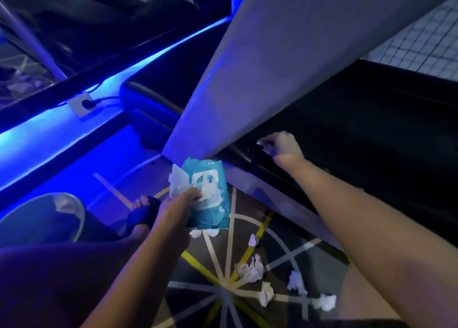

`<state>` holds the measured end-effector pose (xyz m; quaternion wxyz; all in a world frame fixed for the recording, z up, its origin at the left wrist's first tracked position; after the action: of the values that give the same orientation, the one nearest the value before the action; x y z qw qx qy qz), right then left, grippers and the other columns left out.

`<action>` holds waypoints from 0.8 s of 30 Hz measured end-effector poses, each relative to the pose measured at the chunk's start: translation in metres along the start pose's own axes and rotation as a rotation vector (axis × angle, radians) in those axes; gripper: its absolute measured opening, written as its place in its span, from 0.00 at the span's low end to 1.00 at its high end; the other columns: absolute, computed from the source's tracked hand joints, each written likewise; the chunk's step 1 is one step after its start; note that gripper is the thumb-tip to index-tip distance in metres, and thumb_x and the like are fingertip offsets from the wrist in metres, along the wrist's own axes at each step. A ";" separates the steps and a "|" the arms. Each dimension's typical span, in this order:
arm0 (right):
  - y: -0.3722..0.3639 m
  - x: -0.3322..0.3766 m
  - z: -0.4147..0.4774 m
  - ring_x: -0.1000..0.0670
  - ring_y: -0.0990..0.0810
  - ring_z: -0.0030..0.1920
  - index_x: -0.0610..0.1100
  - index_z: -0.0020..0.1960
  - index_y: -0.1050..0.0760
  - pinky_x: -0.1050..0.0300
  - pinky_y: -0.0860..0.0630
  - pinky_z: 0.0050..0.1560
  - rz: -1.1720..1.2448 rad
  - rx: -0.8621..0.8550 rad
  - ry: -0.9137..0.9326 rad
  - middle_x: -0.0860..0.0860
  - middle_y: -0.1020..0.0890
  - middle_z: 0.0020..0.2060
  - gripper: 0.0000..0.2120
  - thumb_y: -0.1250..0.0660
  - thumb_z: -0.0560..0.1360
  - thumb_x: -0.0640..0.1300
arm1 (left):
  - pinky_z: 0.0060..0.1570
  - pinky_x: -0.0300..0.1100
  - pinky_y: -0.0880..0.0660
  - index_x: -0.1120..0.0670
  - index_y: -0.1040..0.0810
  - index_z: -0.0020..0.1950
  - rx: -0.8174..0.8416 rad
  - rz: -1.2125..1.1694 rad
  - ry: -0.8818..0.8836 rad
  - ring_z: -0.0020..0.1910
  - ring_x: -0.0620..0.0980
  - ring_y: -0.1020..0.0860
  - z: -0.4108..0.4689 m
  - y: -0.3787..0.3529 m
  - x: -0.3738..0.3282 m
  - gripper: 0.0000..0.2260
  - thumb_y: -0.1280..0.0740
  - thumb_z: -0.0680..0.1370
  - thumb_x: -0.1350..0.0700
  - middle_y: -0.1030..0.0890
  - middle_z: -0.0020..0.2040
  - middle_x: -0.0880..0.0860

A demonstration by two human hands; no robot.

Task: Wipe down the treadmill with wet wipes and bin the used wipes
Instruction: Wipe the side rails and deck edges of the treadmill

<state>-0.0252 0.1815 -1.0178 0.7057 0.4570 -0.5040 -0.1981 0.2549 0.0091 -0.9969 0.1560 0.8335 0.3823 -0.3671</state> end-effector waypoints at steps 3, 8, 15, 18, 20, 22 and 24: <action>-0.017 -0.006 -0.001 0.42 0.20 0.56 0.51 0.58 0.16 0.54 0.25 0.59 -0.121 0.128 0.026 0.44 0.17 0.57 0.13 0.36 0.80 0.43 | 0.35 0.44 0.19 0.59 0.24 0.64 -0.021 0.000 0.002 0.46 0.58 0.15 0.004 0.006 -0.002 0.13 0.30 0.80 0.62 0.15 0.53 0.62; -0.011 -0.004 -0.018 0.43 0.21 0.57 0.52 0.57 0.16 0.53 0.25 0.60 -0.381 0.196 0.204 0.46 0.19 0.58 0.14 0.38 0.77 0.49 | 0.35 0.45 0.24 0.60 0.26 0.65 -0.022 -0.038 0.009 0.43 0.57 0.18 -0.001 0.008 -0.007 0.14 0.29 0.80 0.61 0.17 0.49 0.60; 0.033 -0.003 -0.062 0.45 0.19 0.55 0.50 0.48 0.14 0.56 0.26 0.59 -0.215 0.190 0.221 0.48 0.15 0.51 0.10 0.31 0.75 0.37 | 0.21 0.39 0.24 0.61 0.23 0.64 0.099 -0.085 -0.014 0.37 0.56 0.16 -0.051 -0.003 -0.012 0.11 0.34 0.84 0.59 0.15 0.52 0.62; 0.075 -0.008 -0.078 0.46 0.21 0.57 0.48 0.51 0.14 0.56 0.26 0.62 -0.170 0.015 0.178 0.50 0.15 0.53 0.13 0.33 0.75 0.35 | 0.36 0.44 0.18 0.61 0.22 0.66 0.129 -0.104 -0.049 0.35 0.55 0.14 -0.056 -0.006 -0.008 0.13 0.33 0.83 0.57 0.14 0.49 0.61; 0.101 -0.017 -0.087 0.45 0.22 0.56 0.48 0.51 0.14 0.54 0.25 0.60 -0.164 -0.065 0.135 0.49 0.15 0.53 0.13 0.34 0.75 0.36 | 0.45 0.51 0.17 0.62 0.22 0.68 0.098 -0.130 -0.027 0.39 0.58 0.14 -0.051 -0.007 -0.004 0.16 0.33 0.82 0.57 0.14 0.50 0.61; 0.117 -0.027 -0.095 0.45 0.21 0.53 0.51 0.50 0.14 0.53 0.23 0.57 -0.154 -0.097 0.086 0.48 0.16 0.52 0.11 0.32 0.75 0.40 | 0.38 0.52 0.16 0.61 0.24 0.72 0.093 -0.145 0.022 0.43 0.59 0.13 -0.042 -0.008 0.000 0.18 0.34 0.82 0.58 0.14 0.55 0.62; 0.124 -0.033 -0.097 0.44 0.20 0.52 0.54 0.50 0.15 0.51 0.22 0.57 -0.145 -0.106 0.045 0.48 0.16 0.52 0.09 0.32 0.75 0.44 | 0.37 0.55 0.16 0.60 0.26 0.76 0.131 -0.119 0.044 0.50 0.61 0.13 -0.025 -0.005 0.005 0.22 0.34 0.82 0.58 0.16 0.63 0.62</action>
<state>0.0251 0.3119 -0.9381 0.7238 0.4586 -0.4426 -0.2646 0.2659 0.0284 -0.9834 0.0707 0.8255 0.4098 -0.3815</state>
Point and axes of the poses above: each hand's wrist, its own z-axis towards the middle knuckle, its own y-axis out of the back of the hand, x = y × z, the point moved 6 cm from there along z, towards the middle knuckle
